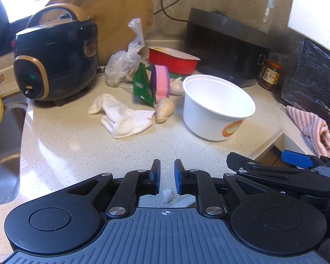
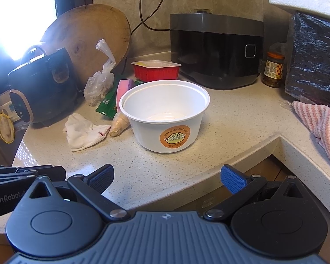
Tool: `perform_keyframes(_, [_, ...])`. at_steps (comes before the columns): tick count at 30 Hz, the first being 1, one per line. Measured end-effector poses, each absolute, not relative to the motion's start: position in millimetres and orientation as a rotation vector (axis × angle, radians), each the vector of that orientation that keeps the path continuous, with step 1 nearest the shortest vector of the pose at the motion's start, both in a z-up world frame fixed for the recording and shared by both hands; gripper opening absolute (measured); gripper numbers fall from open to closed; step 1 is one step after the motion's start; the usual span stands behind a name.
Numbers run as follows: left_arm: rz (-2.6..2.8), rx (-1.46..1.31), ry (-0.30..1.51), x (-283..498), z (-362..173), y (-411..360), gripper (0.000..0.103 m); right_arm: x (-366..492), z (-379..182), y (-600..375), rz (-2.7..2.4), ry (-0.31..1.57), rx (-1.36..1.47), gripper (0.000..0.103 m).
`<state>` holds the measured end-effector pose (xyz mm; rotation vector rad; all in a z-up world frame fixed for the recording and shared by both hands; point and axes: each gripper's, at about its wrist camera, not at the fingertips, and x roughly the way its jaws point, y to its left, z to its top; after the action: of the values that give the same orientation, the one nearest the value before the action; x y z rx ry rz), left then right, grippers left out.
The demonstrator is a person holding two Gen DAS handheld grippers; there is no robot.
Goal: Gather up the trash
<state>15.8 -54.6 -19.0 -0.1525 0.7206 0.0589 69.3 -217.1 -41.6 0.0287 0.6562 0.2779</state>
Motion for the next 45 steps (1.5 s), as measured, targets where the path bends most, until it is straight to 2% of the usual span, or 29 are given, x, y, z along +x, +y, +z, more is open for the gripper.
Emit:
perform_keyframes(20, [0.029, -0.227, 0.703, 31, -18, -55, 0.017, 80, -44, -234, 0.284, 0.643, 0.042, 0.103])
perform_keyframes(26, [-0.104, -0.361, 0.671, 74, -6, -46, 0.018, 108, -37, -256, 0.277, 0.567, 0.064, 0.103])
perform_keyframes(35, [-0.035, -0.272, 0.712, 165, 6, -50, 0.018, 186, -29, -291, 0.305, 0.624, 0.192, 0.103])
perform_keyframes(37, [0.012, -0.278, 0.757, 178, -1, -46, 0.018, 200, -32, -291, 0.349, 0.646, 0.237, 0.099])
perform_keyframes(38, [0.019, -0.296, 0.776, 183, -5, -44, 0.018, 206, -34, -290, 0.364, 0.659, 0.252, 0.087])
perform_keyframes(39, [0.020, -0.318, 0.791, 186, -10, -42, 0.018, 211, -37, -288, 0.374, 0.669, 0.259, 0.081])
perform_keyframes(41, [0.018, -0.362, 0.807, 186, -19, -38, 0.018, 222, -44, -281, 0.387, 0.700, 0.266, 0.061])
perform_keyframes(42, [0.008, -0.382, 0.808, 186, -22, -37, 0.018, 226, -49, -278, 0.399, 0.715, 0.271, 0.058])
perform_keyframes(45, [-0.019, -0.395, 0.822, 186, -32, -37, 0.018, 229, -60, -269, 0.431, 0.747, 0.281, 0.058])
